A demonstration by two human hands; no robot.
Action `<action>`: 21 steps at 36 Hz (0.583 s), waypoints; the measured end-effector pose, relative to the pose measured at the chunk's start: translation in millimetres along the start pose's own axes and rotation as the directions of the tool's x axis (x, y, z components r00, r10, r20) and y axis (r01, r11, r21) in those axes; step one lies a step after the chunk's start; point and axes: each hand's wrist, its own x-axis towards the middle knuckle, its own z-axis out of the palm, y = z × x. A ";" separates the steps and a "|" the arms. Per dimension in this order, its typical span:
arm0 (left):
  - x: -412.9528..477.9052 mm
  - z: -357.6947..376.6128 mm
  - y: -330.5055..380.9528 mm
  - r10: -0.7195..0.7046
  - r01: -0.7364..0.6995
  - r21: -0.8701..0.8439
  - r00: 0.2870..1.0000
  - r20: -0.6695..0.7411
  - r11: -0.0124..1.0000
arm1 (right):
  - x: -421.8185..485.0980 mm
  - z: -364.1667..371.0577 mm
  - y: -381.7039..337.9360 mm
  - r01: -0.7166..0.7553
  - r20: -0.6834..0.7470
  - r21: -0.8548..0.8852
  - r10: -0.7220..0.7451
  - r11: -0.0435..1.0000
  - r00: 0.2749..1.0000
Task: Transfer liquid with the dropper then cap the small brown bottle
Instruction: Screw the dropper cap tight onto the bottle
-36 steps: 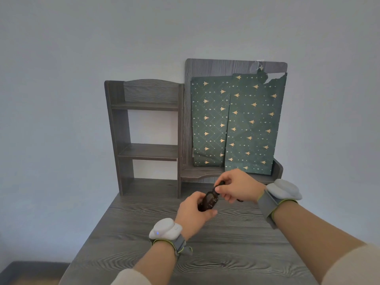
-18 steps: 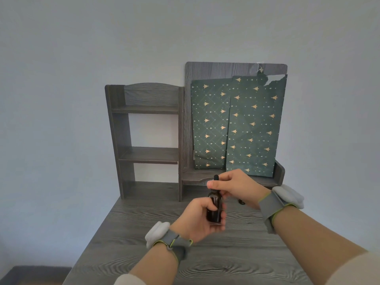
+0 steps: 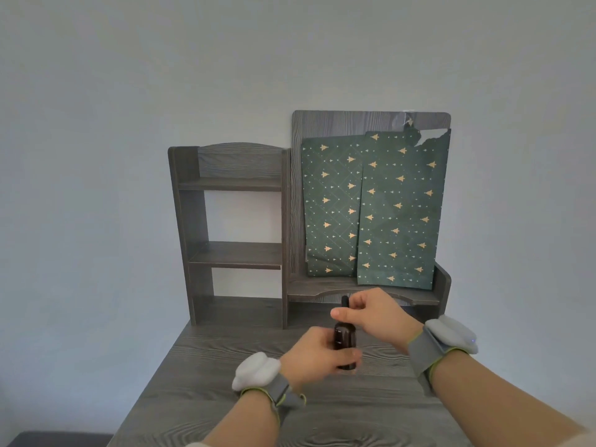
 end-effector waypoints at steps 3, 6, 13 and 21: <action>2.7 9.1 -3.5 0.089 -0.027 0.224 0.959 -0.269 0.974 | 1.0 1.7 -3.9 0.022 -0.046 -0.033 -0.023 0.999 0.999; 2.5 18.7 -3.6 0.168 0.002 0.338 0.865 -0.473 0.941 | 3.6 4.1 -8.6 0.034 -0.075 -0.075 -0.040 0.997 0.996; 2.7 6.3 0.7 0.035 -0.036 0.000 0.977 -0.213 0.999 | 1.5 -0.4 -1.7 0.039 -0.053 -0.067 -0.043 0.997 0.998; 5.5 -0.9 -3.1 0.124 -0.105 0.098 0.969 -0.212 0.990 | 2.1 -0.2 1.5 0.037 -0.084 -0.090 -0.045 0.995 0.995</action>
